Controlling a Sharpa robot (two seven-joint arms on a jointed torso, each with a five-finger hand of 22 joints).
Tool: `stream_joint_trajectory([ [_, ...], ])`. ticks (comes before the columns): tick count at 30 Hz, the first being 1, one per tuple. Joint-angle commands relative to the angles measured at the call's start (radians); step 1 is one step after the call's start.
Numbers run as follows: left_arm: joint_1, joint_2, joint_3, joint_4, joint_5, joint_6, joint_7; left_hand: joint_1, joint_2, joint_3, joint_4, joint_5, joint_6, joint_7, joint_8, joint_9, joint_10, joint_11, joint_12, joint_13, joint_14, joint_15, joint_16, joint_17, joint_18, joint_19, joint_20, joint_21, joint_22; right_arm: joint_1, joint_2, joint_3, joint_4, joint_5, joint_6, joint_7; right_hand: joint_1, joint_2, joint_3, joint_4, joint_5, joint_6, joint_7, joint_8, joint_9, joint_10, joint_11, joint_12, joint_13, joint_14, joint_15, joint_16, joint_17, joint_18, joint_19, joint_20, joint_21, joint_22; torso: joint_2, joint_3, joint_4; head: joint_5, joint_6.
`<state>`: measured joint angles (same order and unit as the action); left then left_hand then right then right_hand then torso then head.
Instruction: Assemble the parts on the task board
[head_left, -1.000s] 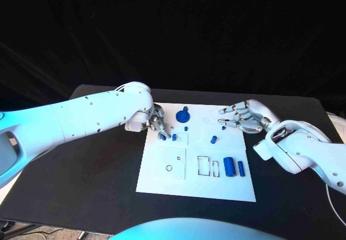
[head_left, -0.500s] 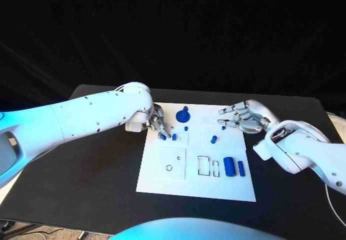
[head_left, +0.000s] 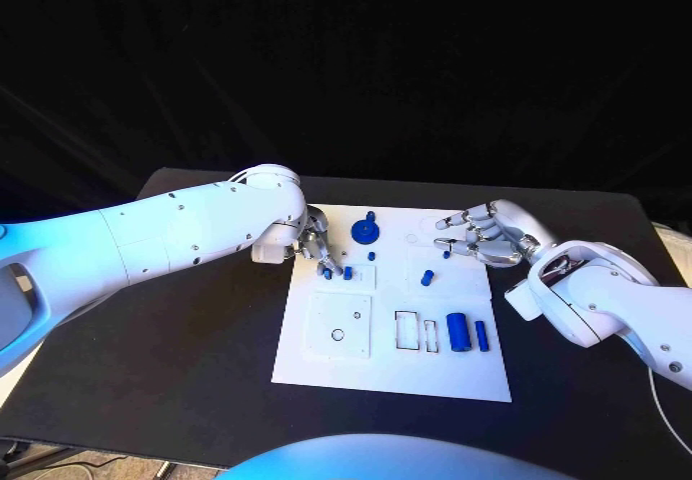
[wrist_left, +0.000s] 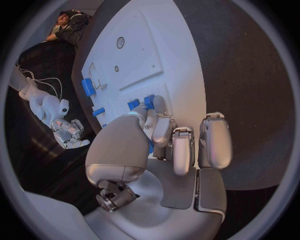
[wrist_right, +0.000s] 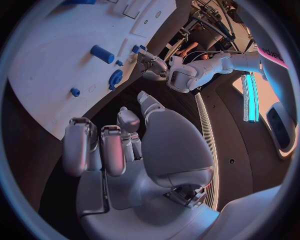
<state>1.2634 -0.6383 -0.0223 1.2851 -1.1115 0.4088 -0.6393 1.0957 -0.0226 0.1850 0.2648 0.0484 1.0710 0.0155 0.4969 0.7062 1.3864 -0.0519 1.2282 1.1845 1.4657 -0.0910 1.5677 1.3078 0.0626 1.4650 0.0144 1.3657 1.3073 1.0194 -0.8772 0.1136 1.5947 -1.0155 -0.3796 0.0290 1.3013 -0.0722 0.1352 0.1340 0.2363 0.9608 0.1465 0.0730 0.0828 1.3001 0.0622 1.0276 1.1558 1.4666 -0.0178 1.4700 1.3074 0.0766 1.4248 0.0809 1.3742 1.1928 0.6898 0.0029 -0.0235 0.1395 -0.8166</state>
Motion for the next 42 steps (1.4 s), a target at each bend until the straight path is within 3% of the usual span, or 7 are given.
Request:
stream_joint_trajectory([
  [1, -0.008, 0.001, -0.005, 0.002, -0.006, -0.044, -0.008, -0.011, 0.001, 0.001, 0.008, -0.001, -0.009, -0.001, -0.003, 0.001, 0.009, 0.001, 0.004, 0.001, 0.105, -0.01, 0.003, 0.263, -0.009, 0.012, -0.004, 0.005, 0.094, -0.002, 0.001, 0.0, 0.0, -0.004, 0.014, 0.003, 0.002, 0.008, -0.004, 0.001, 0.004, 0.008, 0.0, 0.003, 0.0, -0.004, -0.006, 0.001, 0.0, 0.067, -0.004, -0.006, 0.094, -0.002, -0.004, 0.0, -0.006, 0.0, -0.001, 0.0001, 0.0002, 0.0, 0.0],
  [17, -0.008, -0.008, -0.004, 0.0, -0.007, -0.027, -0.012, -0.021, -0.01, 0.001, 0.017, -0.001, -0.01, -0.002, 0.0, 0.004, 0.008, 0.001, 0.001, -0.003, 0.105, -0.011, 0.003, 0.263, -0.008, 0.011, -0.005, 0.003, 0.093, -0.003, 0.001, 0.0, 0.0, -0.004, 0.015, 0.003, 0.0, 0.009, -0.005, 0.003, 0.004, 0.008, 0.0, 0.002, 0.0, -0.004, -0.005, 0.001, -0.001, 0.067, -0.004, -0.007, 0.094, -0.002, -0.004, 0.0, -0.007, 0.0, 0.0, -0.0001, 0.0003, 0.002, 0.004],
  [22, -0.008, -0.013, -0.003, 0.009, -0.002, -0.074, -0.002, -0.024, -0.012, 0.001, 0.019, -0.001, -0.01, -0.002, 0.001, 0.005, 0.007, 0.0, 0.0, -0.003, 0.105, -0.011, 0.003, 0.263, -0.008, 0.011, -0.005, 0.001, 0.092, -0.003, 0.001, 0.0, -0.001, -0.003, 0.015, 0.003, 0.0, 0.009, -0.005, 0.003, 0.004, 0.008, 0.0, 0.002, 0.0, -0.004, -0.005, 0.001, -0.001, 0.067, -0.004, -0.007, 0.094, -0.002, -0.004, 0.0, -0.007, 0.0, 0.001, -0.0015, -0.0006, 0.001, 0.004],
  [31, -0.008, -0.031, 0.004, 0.036, 0.059, -0.185, 0.042, -0.053, -0.026, -0.007, 0.026, -0.001, -0.009, -0.003, 0.007, 0.009, 0.01, 0.0, 0.002, -0.002, 0.105, -0.012, 0.003, 0.263, -0.009, 0.012, -0.006, 0.003, 0.094, -0.005, 0.003, 0.0, -0.003, -0.003, 0.016, 0.004, 0.0, 0.009, -0.005, 0.003, 0.004, 0.008, 0.0, 0.002, 0.0, -0.004, -0.005, 0.001, -0.001, 0.067, -0.004, -0.007, 0.094, -0.002, -0.004, 0.0, -0.007, 0.0, 0.0, -0.0006, -0.0001, 0.001, 0.003],
  [42, -0.008, -0.081, 0.018, 0.073, 0.075, -0.203, 0.048, -0.057, -0.031, -0.01, 0.023, -0.001, -0.012, -0.003, 0.008, 0.01, 0.005, 0.0, -0.006, -0.011, 0.105, -0.012, 0.003, 0.263, -0.007, 0.01, -0.007, -0.003, 0.09, -0.007, 0.003, -0.001, -0.004, -0.003, 0.017, 0.003, 0.0, 0.009, -0.005, 0.003, 0.004, 0.008, 0.0, 0.002, 0.0, -0.004, -0.005, 0.001, -0.001, 0.067, -0.004, -0.007, 0.094, -0.002, -0.004, 0.0, -0.007, 0.0, -0.002, 0.0002, 0.0009, 0.001, 0.004],
])
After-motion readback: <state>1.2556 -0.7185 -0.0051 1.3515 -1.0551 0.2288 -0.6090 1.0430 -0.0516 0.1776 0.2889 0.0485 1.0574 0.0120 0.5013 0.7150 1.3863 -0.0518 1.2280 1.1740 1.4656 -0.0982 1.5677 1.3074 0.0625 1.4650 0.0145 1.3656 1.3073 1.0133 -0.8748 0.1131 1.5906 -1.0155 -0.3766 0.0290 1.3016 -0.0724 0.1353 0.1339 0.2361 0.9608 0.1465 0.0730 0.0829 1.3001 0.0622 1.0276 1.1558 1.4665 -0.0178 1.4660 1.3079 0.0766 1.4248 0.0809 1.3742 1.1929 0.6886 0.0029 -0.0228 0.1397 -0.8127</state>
